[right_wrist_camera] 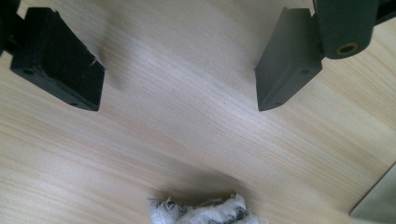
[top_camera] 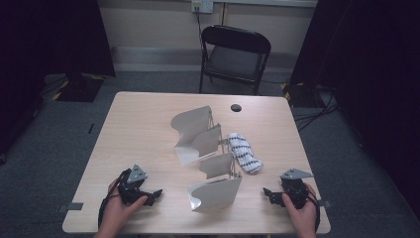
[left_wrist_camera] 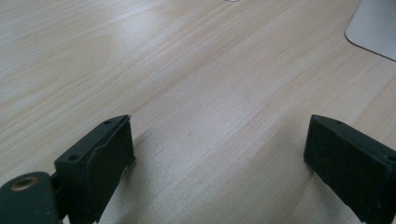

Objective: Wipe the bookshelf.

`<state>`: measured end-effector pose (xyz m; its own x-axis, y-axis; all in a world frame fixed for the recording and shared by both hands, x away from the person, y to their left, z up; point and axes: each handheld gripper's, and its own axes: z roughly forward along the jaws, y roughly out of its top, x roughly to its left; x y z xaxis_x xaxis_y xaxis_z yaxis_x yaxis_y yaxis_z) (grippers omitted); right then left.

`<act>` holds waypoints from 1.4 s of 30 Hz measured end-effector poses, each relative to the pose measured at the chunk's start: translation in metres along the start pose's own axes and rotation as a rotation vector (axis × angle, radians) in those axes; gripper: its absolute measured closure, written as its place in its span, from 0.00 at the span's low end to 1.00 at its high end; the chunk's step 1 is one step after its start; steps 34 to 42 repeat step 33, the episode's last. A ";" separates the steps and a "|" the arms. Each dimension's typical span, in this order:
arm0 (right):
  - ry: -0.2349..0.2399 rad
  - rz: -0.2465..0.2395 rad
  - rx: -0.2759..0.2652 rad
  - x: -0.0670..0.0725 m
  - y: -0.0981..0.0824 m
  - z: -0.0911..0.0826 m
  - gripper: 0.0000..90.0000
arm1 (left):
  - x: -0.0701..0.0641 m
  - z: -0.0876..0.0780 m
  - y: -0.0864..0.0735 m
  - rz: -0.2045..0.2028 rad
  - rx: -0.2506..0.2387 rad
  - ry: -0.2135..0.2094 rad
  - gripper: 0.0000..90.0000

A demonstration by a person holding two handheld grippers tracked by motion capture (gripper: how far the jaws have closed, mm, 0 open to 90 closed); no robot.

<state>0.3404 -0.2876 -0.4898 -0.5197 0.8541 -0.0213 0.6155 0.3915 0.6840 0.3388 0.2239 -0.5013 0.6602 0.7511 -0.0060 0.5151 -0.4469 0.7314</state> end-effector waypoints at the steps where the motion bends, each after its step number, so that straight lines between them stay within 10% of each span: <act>1: 0.000 0.002 0.003 0.000 -0.001 0.000 0.17 | 0.000 0.000 0.000 0.003 0.003 0.001 0.09; 42: 0.025 0.005 -0.068 -0.009 -0.016 -0.002 0.16 | 0.000 0.000 0.000 0.005 0.004 0.001 0.09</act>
